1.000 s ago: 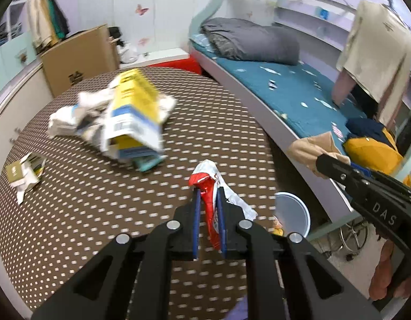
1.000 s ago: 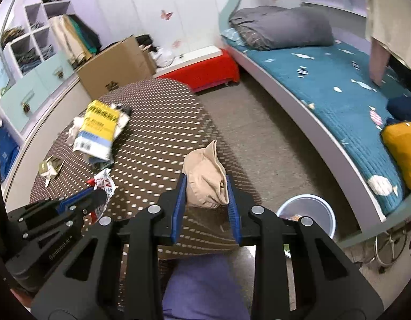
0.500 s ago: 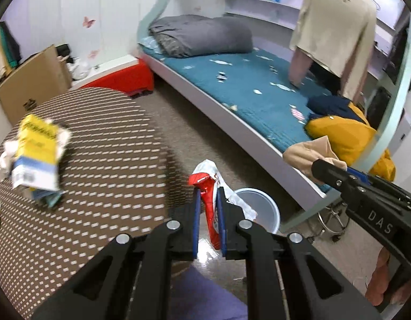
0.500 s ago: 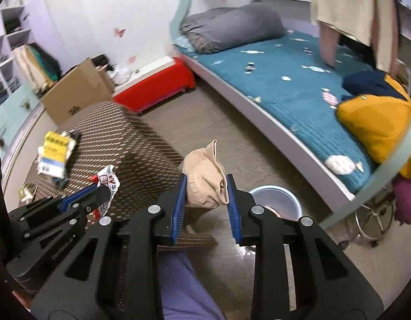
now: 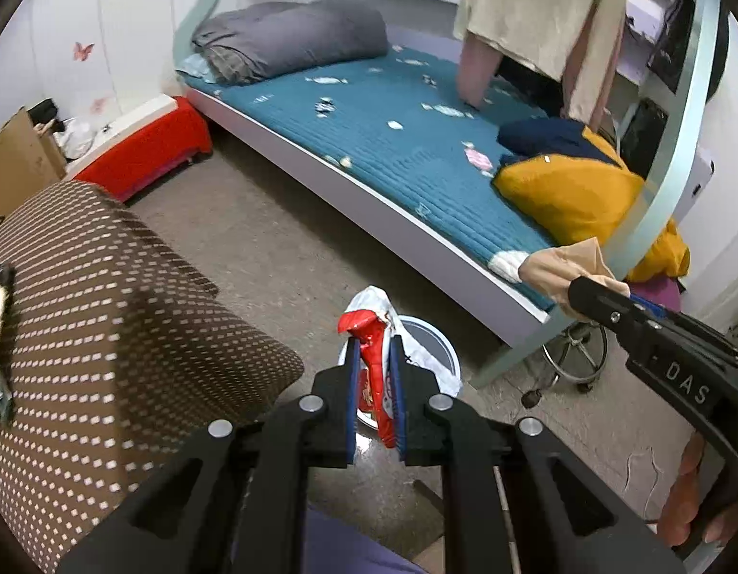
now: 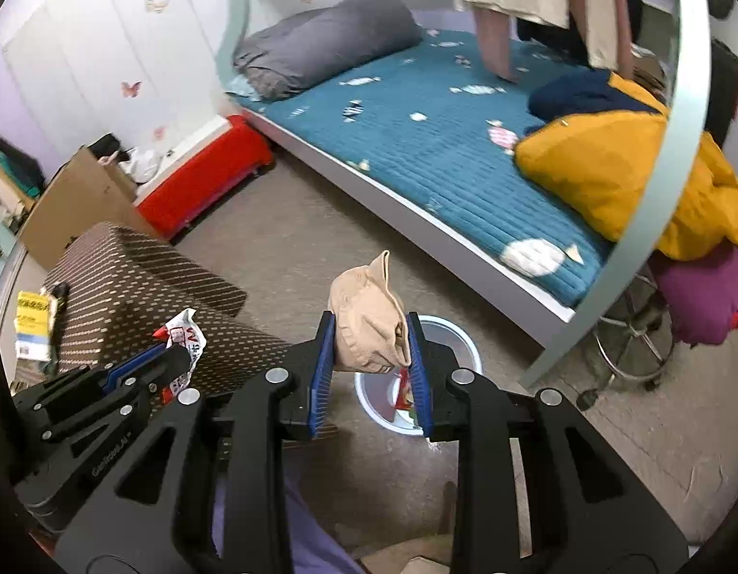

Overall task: Collect trash
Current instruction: 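Carry the red packet and beige cloth with both tools over the bucket, then open both tools over the bucket, dropping the packet and cloth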

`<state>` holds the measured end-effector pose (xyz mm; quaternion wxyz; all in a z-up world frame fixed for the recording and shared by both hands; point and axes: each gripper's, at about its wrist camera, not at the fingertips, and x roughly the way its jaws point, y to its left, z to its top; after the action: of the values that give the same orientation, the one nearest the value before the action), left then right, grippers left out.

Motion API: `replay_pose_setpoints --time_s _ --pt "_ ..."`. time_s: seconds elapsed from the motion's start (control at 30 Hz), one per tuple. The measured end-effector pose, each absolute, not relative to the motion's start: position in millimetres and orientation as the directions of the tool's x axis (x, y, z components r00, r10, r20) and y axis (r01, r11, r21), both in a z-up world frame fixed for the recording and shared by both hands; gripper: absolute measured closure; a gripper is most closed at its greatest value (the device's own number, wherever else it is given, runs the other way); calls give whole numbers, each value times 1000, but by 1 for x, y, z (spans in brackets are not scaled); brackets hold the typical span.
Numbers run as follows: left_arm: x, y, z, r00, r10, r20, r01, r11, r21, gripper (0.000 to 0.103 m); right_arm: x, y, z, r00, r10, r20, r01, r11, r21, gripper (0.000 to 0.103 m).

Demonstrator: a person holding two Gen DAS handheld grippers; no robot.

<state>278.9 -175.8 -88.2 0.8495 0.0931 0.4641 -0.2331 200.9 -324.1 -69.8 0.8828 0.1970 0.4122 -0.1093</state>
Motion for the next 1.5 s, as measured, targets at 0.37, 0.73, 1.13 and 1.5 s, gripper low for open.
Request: replay_pose_setpoints --time_s 0.37,0.73,1.13,1.5 --pt "297 -233 -130 351 -285 -892 546 836 -52 91 201 -366 -107 550 -45 -834 456 853 255 75" --pt "322 -225 -136 356 -259 -898 488 871 -58 53 215 -371 -128 501 -25 -865 462 853 243 74" --pt "340 -172 -137 385 -189 -904 367 930 -38 53 246 -343 -118 527 -56 -848 418 886 201 23" --pt "328 -166 -132 380 -218 -899 392 918 -57 53 235 -327 -123 489 -46 -871 390 905 171 23"
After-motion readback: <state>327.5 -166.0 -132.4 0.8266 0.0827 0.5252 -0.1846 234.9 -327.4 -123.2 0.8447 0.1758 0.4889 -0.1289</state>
